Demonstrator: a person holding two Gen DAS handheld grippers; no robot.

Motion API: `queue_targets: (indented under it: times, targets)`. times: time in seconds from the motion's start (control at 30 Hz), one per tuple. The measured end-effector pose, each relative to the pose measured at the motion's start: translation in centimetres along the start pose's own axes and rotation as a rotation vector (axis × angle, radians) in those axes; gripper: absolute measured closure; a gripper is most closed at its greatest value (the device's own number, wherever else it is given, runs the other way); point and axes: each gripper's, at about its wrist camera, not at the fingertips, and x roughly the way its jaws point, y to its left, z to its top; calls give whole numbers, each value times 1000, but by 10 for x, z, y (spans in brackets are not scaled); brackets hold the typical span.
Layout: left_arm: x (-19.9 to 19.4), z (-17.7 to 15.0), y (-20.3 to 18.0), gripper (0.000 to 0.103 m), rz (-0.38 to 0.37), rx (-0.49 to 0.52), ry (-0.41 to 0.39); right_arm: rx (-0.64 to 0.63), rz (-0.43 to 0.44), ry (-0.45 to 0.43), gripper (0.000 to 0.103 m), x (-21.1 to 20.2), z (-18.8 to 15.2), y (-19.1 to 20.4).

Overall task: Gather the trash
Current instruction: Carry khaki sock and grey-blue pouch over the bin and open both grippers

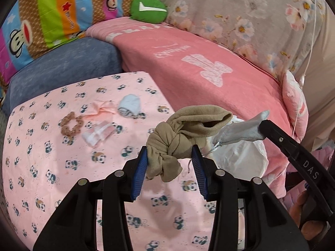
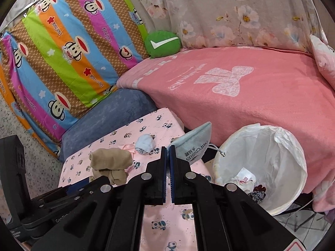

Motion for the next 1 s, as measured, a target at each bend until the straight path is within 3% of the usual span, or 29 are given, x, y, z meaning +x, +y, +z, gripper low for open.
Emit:
queue_targets:
  times: [0.47,1.0]
  targets:
    - [22,0,-81,62,-33,142,29,104,-69,-45,99,-31,6,-82]
    - [50,-3,-145,62,-59,246,71,207,-119,-52,99,-37,0,-158]
